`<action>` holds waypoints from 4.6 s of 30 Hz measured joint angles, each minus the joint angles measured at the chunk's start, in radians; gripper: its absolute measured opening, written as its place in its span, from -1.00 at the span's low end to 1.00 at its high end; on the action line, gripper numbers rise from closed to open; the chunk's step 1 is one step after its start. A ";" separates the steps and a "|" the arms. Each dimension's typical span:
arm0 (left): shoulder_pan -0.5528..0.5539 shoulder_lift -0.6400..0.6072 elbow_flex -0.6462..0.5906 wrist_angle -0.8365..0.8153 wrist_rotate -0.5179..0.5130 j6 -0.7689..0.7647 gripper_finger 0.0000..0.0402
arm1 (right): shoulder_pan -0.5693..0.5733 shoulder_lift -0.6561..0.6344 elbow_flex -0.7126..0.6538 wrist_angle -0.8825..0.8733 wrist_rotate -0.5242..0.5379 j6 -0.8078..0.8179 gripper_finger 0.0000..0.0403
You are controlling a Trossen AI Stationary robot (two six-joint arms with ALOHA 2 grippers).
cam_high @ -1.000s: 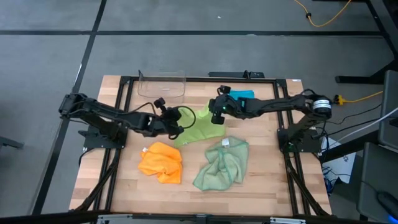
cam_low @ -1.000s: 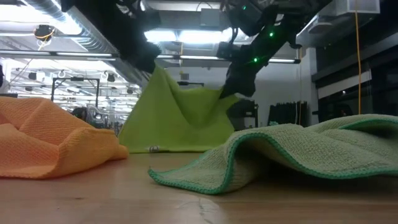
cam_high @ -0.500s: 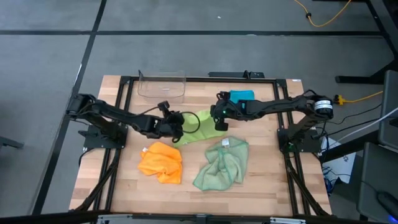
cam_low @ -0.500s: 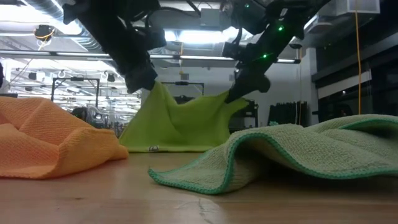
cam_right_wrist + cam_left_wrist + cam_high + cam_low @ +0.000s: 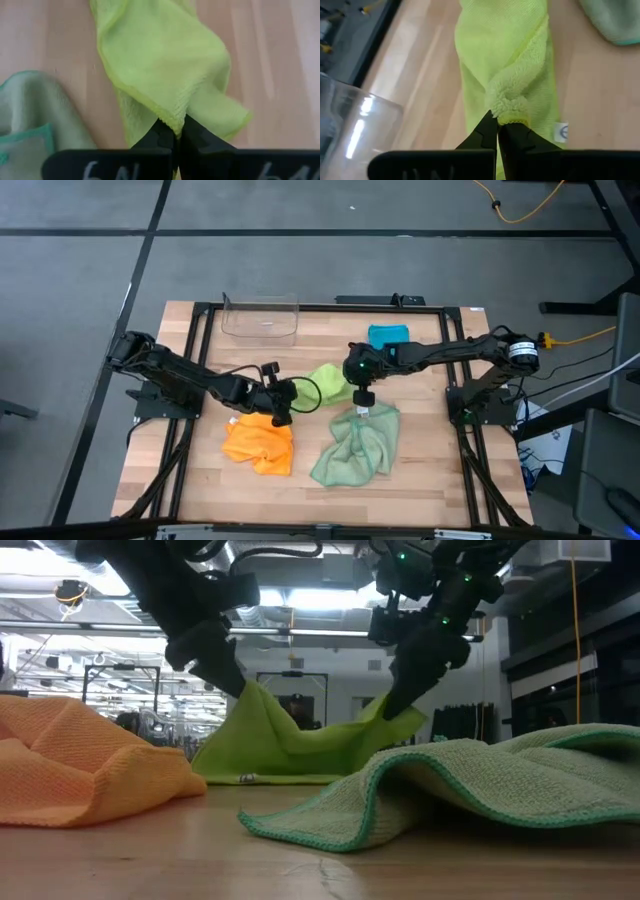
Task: Fold microfiber towels
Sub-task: Fold the light green towel
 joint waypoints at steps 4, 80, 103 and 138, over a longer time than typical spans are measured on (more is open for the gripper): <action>0.000 0.000 0.000 -0.002 0.025 -0.044 -1.00 | 0.005 0.016 0.000 -0.031 -0.002 0.054 -0.93; 0.206 -0.455 0.000 -0.425 0.061 -0.074 -0.63 | 0.265 0.350 0.160 0.502 0.224 -0.025 -0.23; 0.182 -0.454 0.000 -0.419 -0.379 -0.077 -0.63 | 0.180 0.615 0.507 0.463 0.139 0.216 -0.24; 0.182 -0.454 0.000 -0.418 -0.377 -0.087 -0.63 | 0.177 0.742 0.629 0.413 0.278 0.224 -0.43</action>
